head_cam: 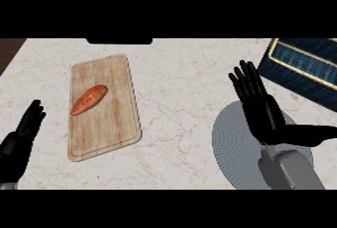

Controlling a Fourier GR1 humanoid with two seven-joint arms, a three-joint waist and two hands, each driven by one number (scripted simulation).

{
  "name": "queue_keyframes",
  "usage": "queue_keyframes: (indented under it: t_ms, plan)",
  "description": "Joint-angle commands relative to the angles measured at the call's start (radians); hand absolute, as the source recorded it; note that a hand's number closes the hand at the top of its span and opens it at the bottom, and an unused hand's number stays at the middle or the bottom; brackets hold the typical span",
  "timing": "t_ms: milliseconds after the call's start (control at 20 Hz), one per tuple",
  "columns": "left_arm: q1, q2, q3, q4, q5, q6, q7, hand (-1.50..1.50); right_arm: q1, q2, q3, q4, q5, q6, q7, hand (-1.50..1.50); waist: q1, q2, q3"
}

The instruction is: Pick the lemon from the placemat and place it in the basket

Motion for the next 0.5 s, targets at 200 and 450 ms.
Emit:
queue_keyframes:
  t_ms: [200, 450]
  plan:
    - [-0.110, 0.004, 0.048, 0.028, 0.065, -0.025, 0.134, 0.00, -0.044, -0.211, -0.403, 0.097, -0.229, 0.268, -0.238, 1.50, -0.053, 0.017, -0.001]
    - [-0.144, -0.057, -0.016, 0.024, 0.081, -0.037, 0.193, 0.00, -0.028, -0.326, -0.228, 0.036, 0.293, 0.203, -0.491, -1.50, -0.036, 0.015, -0.006]
